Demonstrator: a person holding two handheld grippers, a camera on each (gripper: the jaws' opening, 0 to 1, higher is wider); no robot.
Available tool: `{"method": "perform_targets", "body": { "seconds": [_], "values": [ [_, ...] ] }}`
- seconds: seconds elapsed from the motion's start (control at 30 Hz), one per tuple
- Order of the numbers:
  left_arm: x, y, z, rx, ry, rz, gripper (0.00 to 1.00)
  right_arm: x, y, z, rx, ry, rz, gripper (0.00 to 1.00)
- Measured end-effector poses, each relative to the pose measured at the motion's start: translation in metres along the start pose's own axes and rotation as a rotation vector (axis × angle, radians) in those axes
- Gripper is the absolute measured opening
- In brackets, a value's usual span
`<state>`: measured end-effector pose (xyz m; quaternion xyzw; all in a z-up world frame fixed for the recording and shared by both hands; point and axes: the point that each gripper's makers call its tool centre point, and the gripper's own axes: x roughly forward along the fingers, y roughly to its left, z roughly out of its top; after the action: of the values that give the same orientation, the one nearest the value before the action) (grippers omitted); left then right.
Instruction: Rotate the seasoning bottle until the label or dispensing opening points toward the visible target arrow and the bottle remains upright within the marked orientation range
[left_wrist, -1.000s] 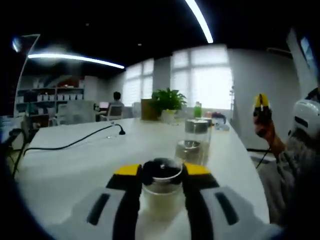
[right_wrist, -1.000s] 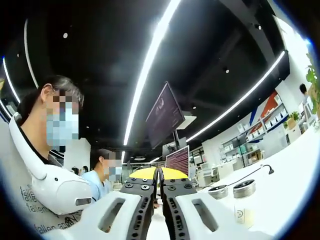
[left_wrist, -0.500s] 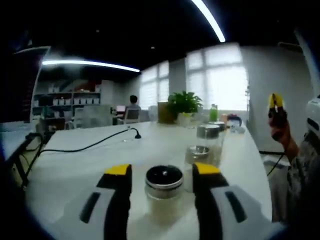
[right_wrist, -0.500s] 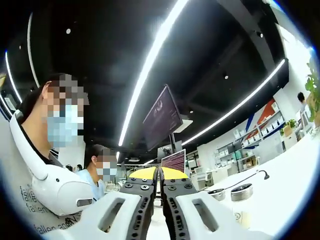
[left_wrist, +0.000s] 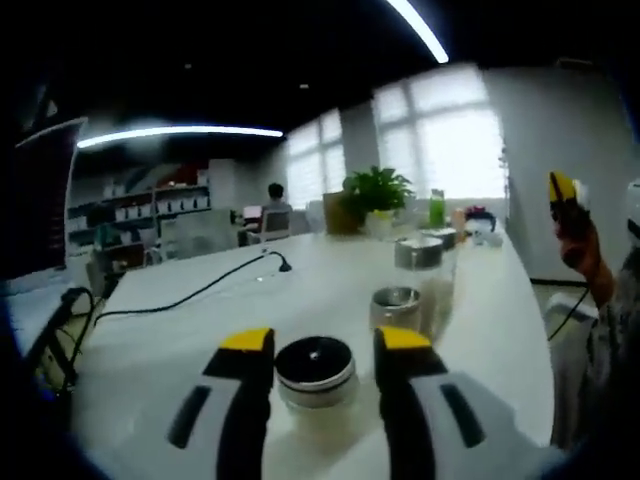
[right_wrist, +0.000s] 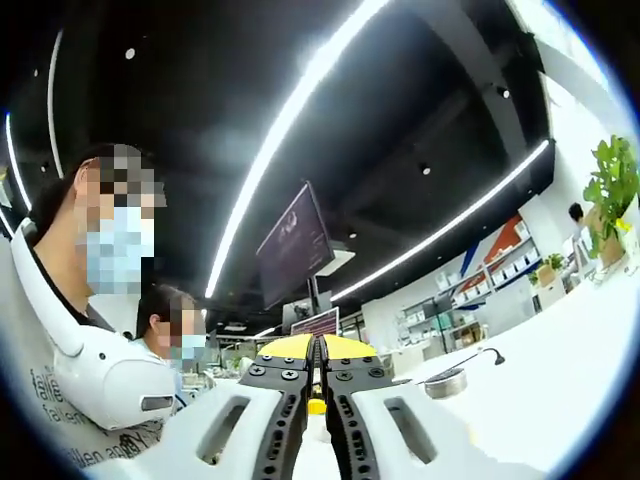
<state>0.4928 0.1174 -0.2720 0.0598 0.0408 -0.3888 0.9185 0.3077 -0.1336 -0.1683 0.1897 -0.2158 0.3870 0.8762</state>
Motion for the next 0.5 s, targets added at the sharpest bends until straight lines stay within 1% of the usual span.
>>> {"method": "perform_targets", "body": {
  "seconds": [0.03,0.1,0.13,0.2,0.23,0.27,0.33,0.5],
  "values": [
    [0.001,0.001,-0.001,-0.001,0.000,0.006,0.39,-0.001,-0.003,-0.001,0.006,0.001,-0.012,0.00],
    [0.001,0.002,-0.001,0.031,-0.002,0.016,0.35,-0.003,-0.008,0.000,0.009,0.005,-0.027,0.00],
    [0.000,0.003,0.000,0.013,-0.003,0.016,0.34,-0.003,-0.011,0.001,0.012,0.004,-0.032,0.00],
    [0.000,0.004,-0.001,0.007,0.001,0.010,0.34,-0.003,-0.011,0.001,0.017,-0.002,-0.038,0.00],
    [0.000,0.003,-0.001,0.009,0.005,0.005,0.34,-0.005,0.004,0.003,0.021,-0.001,-0.036,0.00],
    [0.000,0.003,-0.001,0.014,0.008,-0.004,0.34,-0.005,0.012,0.004,0.022,-0.002,-0.032,0.00],
    [0.000,0.003,-0.001,0.002,0.007,-0.024,0.34,-0.005,0.012,0.008,0.017,-0.007,-0.020,0.00],
    [0.000,0.000,-0.002,0.004,-0.003,-0.078,0.34,-0.004,0.018,0.006,0.011,-0.011,-0.010,0.00]
  ]
}}
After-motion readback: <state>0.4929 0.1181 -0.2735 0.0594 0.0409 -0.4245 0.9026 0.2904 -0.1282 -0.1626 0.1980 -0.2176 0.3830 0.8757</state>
